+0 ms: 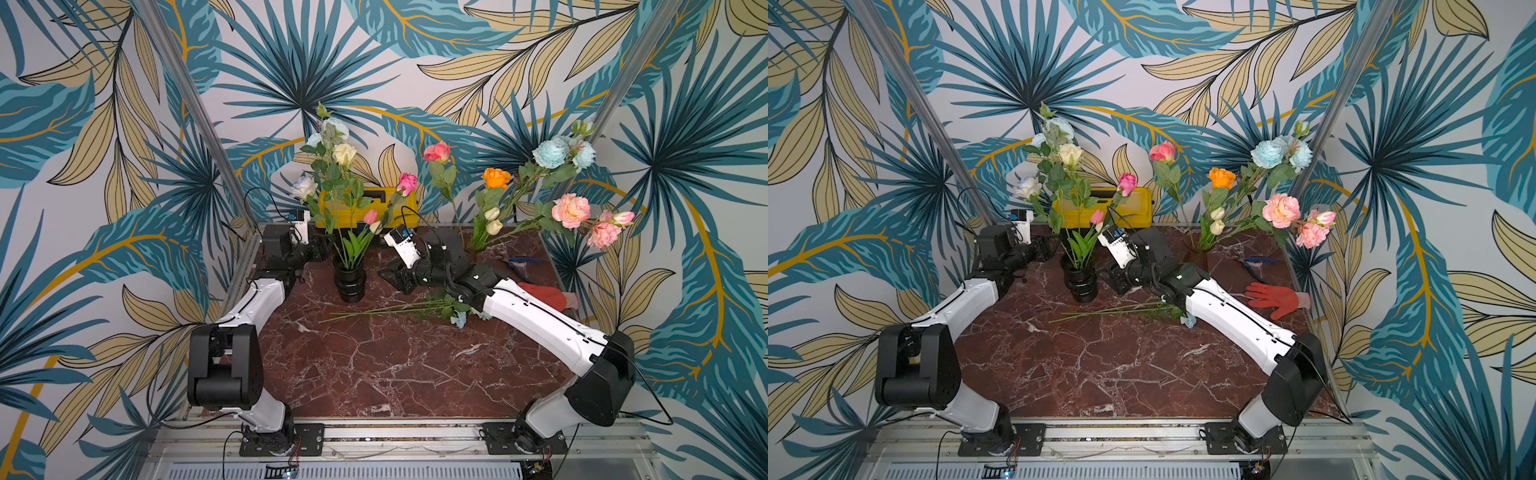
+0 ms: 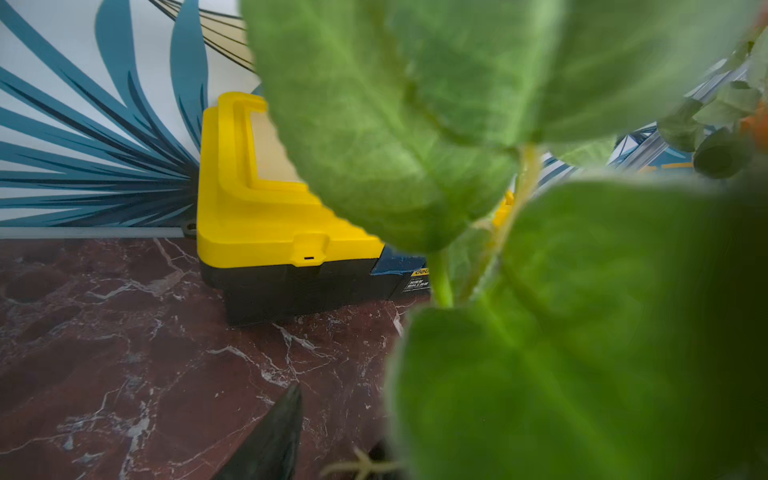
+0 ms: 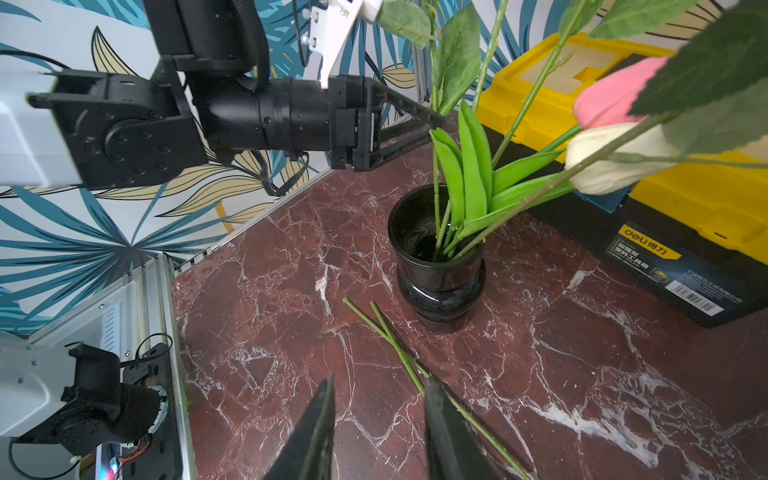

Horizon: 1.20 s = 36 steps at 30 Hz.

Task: Pick out blue flowers from the vase
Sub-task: Pick up the flower from the vase.

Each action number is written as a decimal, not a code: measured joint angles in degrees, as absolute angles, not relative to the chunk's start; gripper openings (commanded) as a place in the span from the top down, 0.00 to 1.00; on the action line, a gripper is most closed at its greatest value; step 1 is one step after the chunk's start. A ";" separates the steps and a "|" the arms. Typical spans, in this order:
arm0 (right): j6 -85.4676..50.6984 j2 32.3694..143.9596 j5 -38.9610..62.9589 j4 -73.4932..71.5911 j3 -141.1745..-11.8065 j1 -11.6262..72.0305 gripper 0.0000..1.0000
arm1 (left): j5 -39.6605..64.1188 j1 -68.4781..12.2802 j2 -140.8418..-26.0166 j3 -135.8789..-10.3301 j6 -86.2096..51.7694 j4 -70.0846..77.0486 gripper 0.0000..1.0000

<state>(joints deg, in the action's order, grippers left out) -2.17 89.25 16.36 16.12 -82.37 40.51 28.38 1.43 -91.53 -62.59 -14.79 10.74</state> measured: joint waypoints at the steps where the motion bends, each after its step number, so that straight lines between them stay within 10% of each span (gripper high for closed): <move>1: -2.17 89.25 16.34 16.12 -82.37 40.51 0.64 | 28.75 1.45 -92.12 -63.00 -14.85 10.74 0.44; 18: -2.37 89.25 16.29 14.92 -82.37 40.51 0.65 | 34.61 1.50 -90.06 -61.08 -14.81 11.11 0.71; 36: -2.63 89.14 16.12 14.37 -80.20 40.51 0.66 | 35.75 0.73 -88.01 -57.93 -13.72 11.11 0.74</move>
